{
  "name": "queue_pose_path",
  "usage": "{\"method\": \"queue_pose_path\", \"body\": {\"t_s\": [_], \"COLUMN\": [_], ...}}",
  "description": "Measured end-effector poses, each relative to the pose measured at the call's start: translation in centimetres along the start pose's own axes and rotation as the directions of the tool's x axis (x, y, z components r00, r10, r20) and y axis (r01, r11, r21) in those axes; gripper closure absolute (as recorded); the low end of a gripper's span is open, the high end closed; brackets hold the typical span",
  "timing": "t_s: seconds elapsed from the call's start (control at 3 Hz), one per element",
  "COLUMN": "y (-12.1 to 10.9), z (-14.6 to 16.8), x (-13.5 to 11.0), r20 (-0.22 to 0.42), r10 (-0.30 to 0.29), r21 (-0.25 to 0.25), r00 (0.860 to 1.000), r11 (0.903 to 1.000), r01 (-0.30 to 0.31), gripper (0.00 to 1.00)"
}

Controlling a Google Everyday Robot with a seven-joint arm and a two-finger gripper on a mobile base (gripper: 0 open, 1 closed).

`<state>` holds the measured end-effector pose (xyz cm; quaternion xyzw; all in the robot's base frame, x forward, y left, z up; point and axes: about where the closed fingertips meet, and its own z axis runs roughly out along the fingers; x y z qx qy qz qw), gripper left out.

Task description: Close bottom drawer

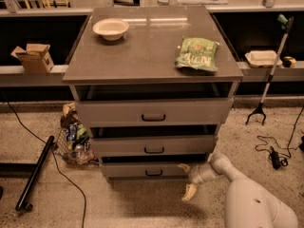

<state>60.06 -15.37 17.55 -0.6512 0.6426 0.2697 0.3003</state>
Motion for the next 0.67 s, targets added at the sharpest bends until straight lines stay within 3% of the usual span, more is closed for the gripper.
{"method": "queue_pose_path", "body": {"t_s": [0.33,0.67], "y": [1.4,3.6], "z": [-2.0,-4.6], "x": [1.0,1.1], "r20": [0.005,-0.002], "r10": [0.03,0.065], "r21": [0.017,-0.004], "r00": [1.0,0.998], "r11": [0.9994,0.9979], "r01": [-0.03,-0.065], "gripper": [0.0,0.0]}}
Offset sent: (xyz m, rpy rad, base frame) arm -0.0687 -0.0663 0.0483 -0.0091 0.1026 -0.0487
